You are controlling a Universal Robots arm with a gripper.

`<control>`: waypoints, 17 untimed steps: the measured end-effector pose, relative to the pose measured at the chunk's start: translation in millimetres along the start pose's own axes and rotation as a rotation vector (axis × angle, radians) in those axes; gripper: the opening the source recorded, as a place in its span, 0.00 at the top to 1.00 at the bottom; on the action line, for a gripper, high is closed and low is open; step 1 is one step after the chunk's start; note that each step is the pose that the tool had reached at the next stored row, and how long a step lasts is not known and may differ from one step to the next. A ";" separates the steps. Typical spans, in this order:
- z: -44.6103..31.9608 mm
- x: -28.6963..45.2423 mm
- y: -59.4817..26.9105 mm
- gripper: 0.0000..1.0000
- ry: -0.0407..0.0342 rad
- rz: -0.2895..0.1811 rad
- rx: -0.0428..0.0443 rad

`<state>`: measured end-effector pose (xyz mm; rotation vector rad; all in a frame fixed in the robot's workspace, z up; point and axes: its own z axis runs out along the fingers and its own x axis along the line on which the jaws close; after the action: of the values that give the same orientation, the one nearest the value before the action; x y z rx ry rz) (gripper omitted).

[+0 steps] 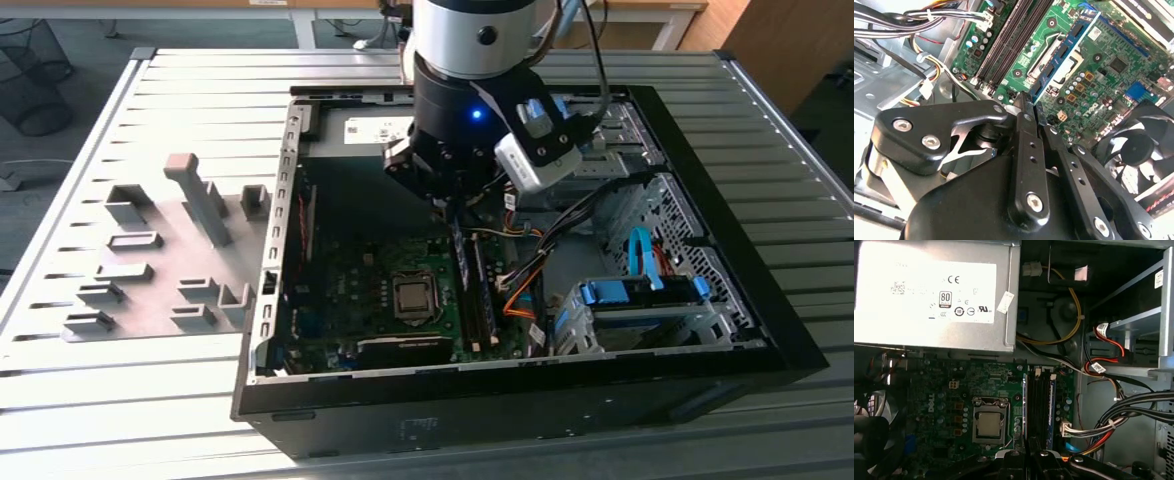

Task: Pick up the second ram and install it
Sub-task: 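Insert the second ram into the second slot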

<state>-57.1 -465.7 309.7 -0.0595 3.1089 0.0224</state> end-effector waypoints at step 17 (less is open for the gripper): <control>18.6 -2.6 -0.6 0.86 -0.0001 0.015 0.0007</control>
<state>-53.9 -465.9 291.2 -0.0359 3.1092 0.0216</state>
